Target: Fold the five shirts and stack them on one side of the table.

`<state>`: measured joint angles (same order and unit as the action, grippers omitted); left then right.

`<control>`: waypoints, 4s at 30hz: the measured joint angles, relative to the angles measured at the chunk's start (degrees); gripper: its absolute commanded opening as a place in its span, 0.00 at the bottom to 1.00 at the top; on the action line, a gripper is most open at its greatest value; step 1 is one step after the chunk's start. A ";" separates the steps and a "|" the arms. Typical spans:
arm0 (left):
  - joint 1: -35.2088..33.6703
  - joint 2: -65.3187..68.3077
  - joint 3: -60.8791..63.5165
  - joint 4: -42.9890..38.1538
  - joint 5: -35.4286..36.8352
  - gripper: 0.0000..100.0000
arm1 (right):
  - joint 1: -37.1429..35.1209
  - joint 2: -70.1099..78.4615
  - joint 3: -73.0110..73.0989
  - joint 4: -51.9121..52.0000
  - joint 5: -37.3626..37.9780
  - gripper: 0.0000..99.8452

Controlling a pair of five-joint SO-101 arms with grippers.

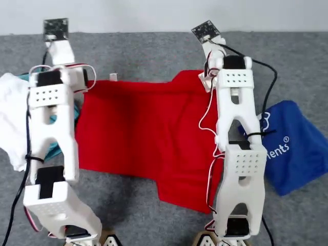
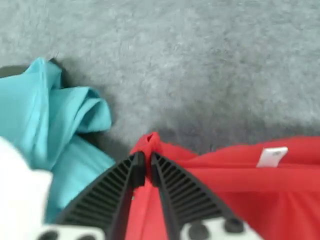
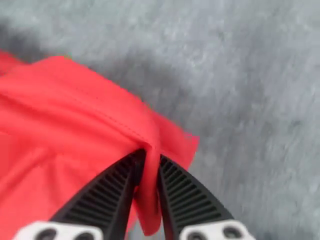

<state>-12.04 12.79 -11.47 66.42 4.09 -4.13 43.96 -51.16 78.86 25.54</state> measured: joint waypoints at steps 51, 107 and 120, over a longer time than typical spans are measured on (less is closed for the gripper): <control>-6.33 -3.87 11.78 33.23 -17.23 0.01 | -2.02 -60.48 78.68 18.64 5.63 0.01; 1.93 9.85 11.96 8.18 -9.76 0.12 | -4.40 -37.27 64.79 -2.90 -4.57 0.19; 0.88 13.89 11.96 3.96 -9.76 0.12 | -5.01 -24.00 62.59 -14.51 -4.66 0.18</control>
<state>-11.16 26.68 0.48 70.37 -5.67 -9.14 19.96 11.43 64.35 20.88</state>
